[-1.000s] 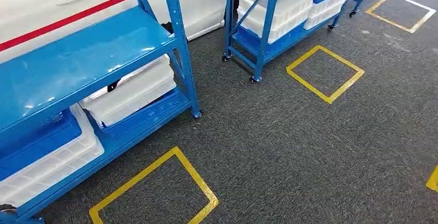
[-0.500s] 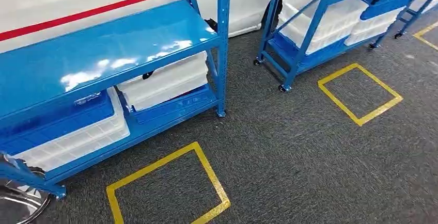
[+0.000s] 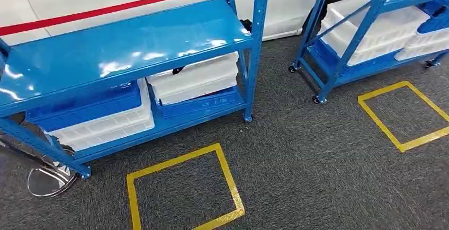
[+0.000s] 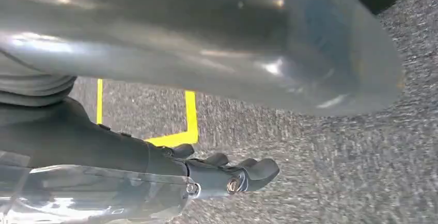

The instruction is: Take the parts from the cabinet and place them on the table.

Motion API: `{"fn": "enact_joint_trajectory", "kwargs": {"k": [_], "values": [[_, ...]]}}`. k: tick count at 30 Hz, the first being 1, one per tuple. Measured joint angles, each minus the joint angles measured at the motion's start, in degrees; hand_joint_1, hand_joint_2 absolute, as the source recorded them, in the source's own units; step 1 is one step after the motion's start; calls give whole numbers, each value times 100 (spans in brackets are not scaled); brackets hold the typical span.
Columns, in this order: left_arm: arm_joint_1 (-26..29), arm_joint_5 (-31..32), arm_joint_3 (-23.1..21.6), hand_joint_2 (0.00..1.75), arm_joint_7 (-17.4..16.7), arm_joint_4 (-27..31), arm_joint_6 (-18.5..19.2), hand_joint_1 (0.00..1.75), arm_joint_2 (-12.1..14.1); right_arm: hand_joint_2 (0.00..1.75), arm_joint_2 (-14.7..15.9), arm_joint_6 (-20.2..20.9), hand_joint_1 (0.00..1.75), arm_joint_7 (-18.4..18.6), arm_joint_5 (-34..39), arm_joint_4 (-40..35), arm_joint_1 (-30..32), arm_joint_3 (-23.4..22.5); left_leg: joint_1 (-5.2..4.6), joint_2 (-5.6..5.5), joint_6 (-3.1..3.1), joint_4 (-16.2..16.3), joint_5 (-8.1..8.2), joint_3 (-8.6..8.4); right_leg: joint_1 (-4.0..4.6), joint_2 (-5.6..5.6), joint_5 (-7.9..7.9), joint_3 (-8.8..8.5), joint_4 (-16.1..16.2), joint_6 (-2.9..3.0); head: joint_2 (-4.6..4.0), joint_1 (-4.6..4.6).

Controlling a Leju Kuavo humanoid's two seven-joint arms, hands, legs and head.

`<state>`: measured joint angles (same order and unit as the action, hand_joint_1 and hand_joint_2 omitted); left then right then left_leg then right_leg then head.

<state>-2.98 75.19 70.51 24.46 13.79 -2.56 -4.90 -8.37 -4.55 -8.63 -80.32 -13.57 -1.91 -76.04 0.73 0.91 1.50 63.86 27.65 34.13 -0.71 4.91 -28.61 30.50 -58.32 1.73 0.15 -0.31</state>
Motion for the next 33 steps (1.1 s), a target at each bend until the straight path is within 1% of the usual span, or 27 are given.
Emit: {"fn": "enact_joint_trajectory", "kwargs": {"k": [1,2,5,6,7,8,9,10,11,12,13,15,16,17,19,20,21,22,23,24,26,27,28,29,31,32,33], "values": [[-8,0,-2,0,2,0,0,0,0,0,2,0,0,0,-2,0,-1,2,-18,254,-42,-461,-126,-247,13,55,-21,-23,-9,-24,0,0],[-28,-2,-2,0,0,0,0,0,0,0,2,0,0,0,-4,0,2,2,-68,321,-82,-527,-65,-257,52,116,-49,-29,-22,-67,0,0],[-2,-2,0,0,7,0,0,0,0,0,2,0,0,0,-7,0,-39,11,-79,128,-169,-538,-83,-224,36,257,-48,-97,23,-154,2,18],[2,0,0,0,7,0,0,0,0,0,2,0,0,0,-7,0,-60,15,-46,59,-224,-611,-121,-240,64,316,-61,-131,30,-197,0,20],[12,0,-2,0,9,0,0,0,-9,0,9,0,0,4,-7,0,-55,17,-13,9,-255,-650,-171,-298,12,72,-135,-125,-44,-239,0,22],[1,0,0,0,2,0,0,0,-11,0,9,0,0,4,-9,0,-38,17,-4,-35,-296,-663,-193,-288,10,-213,-319,-14,-264,-249,0,50],[-11,0,-2,0,4,0,4,0,-9,0,9,-2,0,4,-9,0,-38,17,-3,-81,-320,-663,-212,-265,-2,-372,-557,181,-663,-256,0,68],[-24,0,-2,0,4,0,4,0,-11,0,11,0,0,7,-9,0,-31,17,-7,-149,-333,-662,-221,-248,-10,-441,-782,422,-1157,-268,2,61],[-25,0,-2,0,4,0,4,0,-11,0,11,0,0,9,-9,0,-21,17,-11,-222,-337,-658,-224,-237,-10,-463,-911,638,-1569,-279,0,66],[-22,0,0,0,4,0,4,0,-9,0,11,0,0,13,-9,0,-14,20,-12,-305,-334,-656,-225,-238,-12,-467,-877,743,-1738,-288,0,63],[-17,0,-2,0,2,0,4,0,-9,0,11,0,0,15,-9,0,-12,20,-11,-393,-332,-650,-225,-247,-18,-472,-702,713,-1615,-289,2,63],[-13,0,0,0,0,0,4,0,-11,0,13,0,0,17,-11,0,-5,17,-8,-554,-312,-625,-214,-257,-33,-541,-169,375,-805,-264,0,68],[-13,0,-2,0,0,0,4,0,-15,0,19,0,0,17,-9,0,6,17,-7,-636,-286,-602,-205,-255,-51,-729,86,148,-273,-236,0,70],[-24,0,-2,0,0,0,7,0,-33,0,31,0,0,20,-9,0,20,20,-42,-687,-243,-552,-187,-211,-48,-1027,47,80,-53,-224,2,61],[-25,0,0,0,4,0,7,0,-33,0,30,0,0,15,-13,0,-2,20,-15,-796,-161,-561,-191,-165,-32,-877,53,93,-47,-211,0,68],[-9,0,0,0,4,0,7,0,-33,0,33,0,0,17,-13,0,-8,20,-6,-858,-119,-586,-204,-148,-10,-835,54,83,-45,-182,0,63],[7,-2,0,0,17,0,24,0,-31,0,30,0,0,17,-4,0,-18,20,-7,-922,-69,-600,-219,-147,-38,-758,83,67,3,-132,0,66],[10,-13,0,0,48,0,48,0,-22,0,28,0,0,15,35,0,-18,20,6,-787,-66,-543,-183,-147,-72,-689,118,50,51,-88,2,59],[11,-15,0,0,76,0,79,0,-24,0,30,-4,0,0,79,-2,-6,15,-18,-443,-42,-337,-7,-59,-67,-644,121,45,65,-44,0,29],[-4,-15,0,0,105,0,111,0,-26,0,30,-4,0,-2,85,-2,9,11,-7,-278,-19,22,224,114,-56,-579,108,48,65,-18,0,4],[-27,-22,0,0,159,0,157,0,-31,0,30,-2,0,-4,92,-2,29,4,12,-160,31,913,619,528,-29,-465,53,50,64,-1,0,13],[-16,-22,0,0,171,0,171,0,-31,0,30,-2,0,-4,92,-2,32,-2,21,-139,46,1176,648,646,-25,-424,39,41,61,-8,0,7],[2,-22,0,0,179,0,179,0,-31,0,30,-2,0,-4,92,-2,32,-13,27,-129,50,1141,549,619,-24,-389,8,14,61,-17,2,11],[18,-22,2,0,184,0,190,0,-31,0,28,-2,0,-4,92,-2,30,-24,30,-124,43,816,329,444,-24,-364,-17,-31,60,-33,0,7],[32,-22,2,0,199,0,199,0,-26,0,28,0,0,-4,94,-2,25,-33,26,-86,-18,-224,-156,-122,-25,-317,-80,-140,61,-71,0,4],[32,-22,2,0,199,0,201,0,-24,0,26,0,0,-4,94,-2,30,-35,2,-16,-73,-503,-90,-278,-20,-290,-101,-171,64,-94,0,13],[18,-22,2,0,203,0,208,0,-24,0,26,0,0,-7,94,-2,20,-37,-35,-24,-118,-561,-42,-280,1,-285,-130,-173,57,-151,2,15]]}}
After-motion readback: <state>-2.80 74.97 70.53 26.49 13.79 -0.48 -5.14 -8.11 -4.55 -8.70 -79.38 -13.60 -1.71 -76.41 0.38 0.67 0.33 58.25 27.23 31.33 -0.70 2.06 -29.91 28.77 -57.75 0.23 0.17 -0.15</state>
